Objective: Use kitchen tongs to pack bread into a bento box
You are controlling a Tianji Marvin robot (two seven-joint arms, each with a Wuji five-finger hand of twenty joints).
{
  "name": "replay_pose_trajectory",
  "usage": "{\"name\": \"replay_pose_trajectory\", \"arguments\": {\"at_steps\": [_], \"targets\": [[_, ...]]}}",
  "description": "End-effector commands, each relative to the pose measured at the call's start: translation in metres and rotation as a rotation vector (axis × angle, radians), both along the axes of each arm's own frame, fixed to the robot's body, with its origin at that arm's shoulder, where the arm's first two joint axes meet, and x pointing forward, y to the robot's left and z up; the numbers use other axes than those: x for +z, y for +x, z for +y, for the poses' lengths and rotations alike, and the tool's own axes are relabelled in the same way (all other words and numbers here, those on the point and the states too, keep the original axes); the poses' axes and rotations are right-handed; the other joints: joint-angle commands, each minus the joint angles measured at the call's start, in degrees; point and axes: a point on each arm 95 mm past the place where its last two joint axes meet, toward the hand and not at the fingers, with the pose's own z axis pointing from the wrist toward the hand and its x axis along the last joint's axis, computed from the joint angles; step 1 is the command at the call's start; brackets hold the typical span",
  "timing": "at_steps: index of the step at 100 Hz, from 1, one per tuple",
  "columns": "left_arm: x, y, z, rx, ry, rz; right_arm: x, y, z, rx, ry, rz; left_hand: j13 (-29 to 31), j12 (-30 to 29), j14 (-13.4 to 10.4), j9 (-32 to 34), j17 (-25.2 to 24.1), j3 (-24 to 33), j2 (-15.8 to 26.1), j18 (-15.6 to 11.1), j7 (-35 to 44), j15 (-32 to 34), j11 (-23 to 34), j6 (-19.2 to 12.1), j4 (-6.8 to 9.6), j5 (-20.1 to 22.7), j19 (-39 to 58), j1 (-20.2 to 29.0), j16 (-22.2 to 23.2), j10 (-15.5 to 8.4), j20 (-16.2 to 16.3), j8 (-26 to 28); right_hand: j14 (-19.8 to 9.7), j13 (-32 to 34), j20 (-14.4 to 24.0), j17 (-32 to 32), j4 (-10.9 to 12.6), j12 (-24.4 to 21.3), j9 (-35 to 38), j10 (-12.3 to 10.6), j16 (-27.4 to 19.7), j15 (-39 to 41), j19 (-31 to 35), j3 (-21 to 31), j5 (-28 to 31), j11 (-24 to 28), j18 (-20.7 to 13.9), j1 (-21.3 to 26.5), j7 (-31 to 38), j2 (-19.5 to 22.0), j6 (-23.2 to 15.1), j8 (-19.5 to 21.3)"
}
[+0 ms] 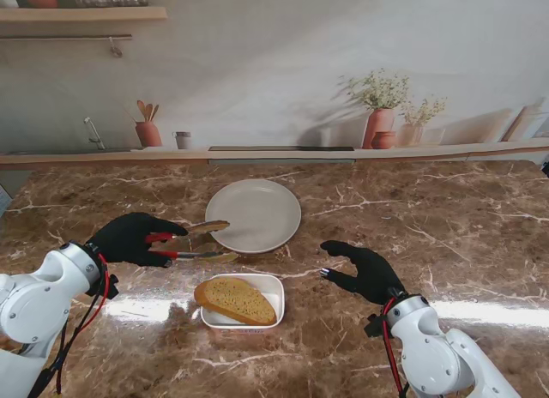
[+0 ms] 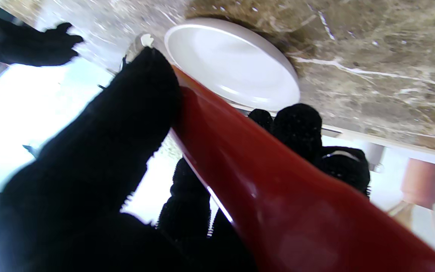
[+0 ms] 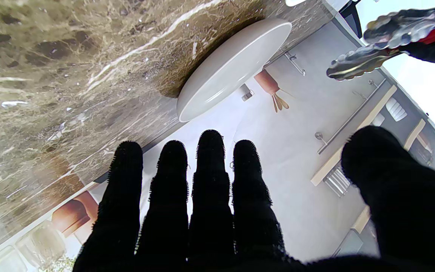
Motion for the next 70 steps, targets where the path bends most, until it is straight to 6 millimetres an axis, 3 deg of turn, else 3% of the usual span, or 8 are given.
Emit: {"name": "replay_pose_trajectory", "arguments": {"at_steps": [1,16,39,70], "targets": [[-0.013,-0.001,0.011,0.060,-0.012,0.026,-0.003,-0.003,0.001,0.007,-0.002,0.016,0.3,2.6,0.4,3.2,0.4,5.4,3.4,-2.2,-1.2,0.0,5.5,0.9,4.04,-3.3,1.0,3.9,0.9,-10.9,-0.5,-0.2,-0.1,0.0,1.5,-0.3,1.3,0.4,-0.8,-0.4,0.7,0.4,-0.8,-0.5,-0.4,0.2,-0.6,0.2,-0.3,1.1,-1.5,-0.1],[-0.034,-0.013,0.034,0.187,-0.048,0.028,-0.003,-0.002,0.000,0.009,-0.007,0.016,0.0,2.7,0.2,3.1,-0.2,5.2,3.9,-1.9,-1.3,0.1,5.2,0.8,4.11,-3.2,0.9,4.2,0.9,-10.7,-0.5,-0.3,-0.1,0.1,1.5,-0.2,1.3,0.4,-0.7,-0.4,0.7,0.4,-0.8,-0.5,-0.3,0.2,-0.6,0.2,-0.2,1.2,-1.6,-0.1],[-0.069,-0.045,0.063,0.369,-0.058,0.026,-0.003,-0.001,-0.001,0.007,-0.013,0.016,-0.4,2.8,0.0,2.8,-0.9,4.5,5.1,-1.8,-1.2,0.0,4.7,0.6,4.27,-3.4,0.8,5.0,0.9,-10.6,-0.4,-0.2,-0.1,0.1,1.5,-0.2,1.3,0.4,-0.7,-0.3,0.7,0.4,-0.8,-0.5,-0.3,0.2,-0.6,0.3,-0.2,1.1,-1.5,-0.1],[-0.104,-0.073,0.082,0.482,-0.075,0.050,-0.006,0.000,0.009,0.037,-0.015,0.027,-0.8,3.0,0.0,2.8,-1.3,4.0,5.3,-2.2,-0.9,-0.1,4.6,0.2,4.47,-3.8,0.4,5.3,0.9,-10.7,-0.6,0.0,-0.1,0.1,1.5,-0.3,1.3,0.4,-0.8,-0.4,0.7,0.4,-0.8,-0.5,-0.5,0.2,-0.7,0.3,-0.3,1.1,-1.5,-0.2]]}}
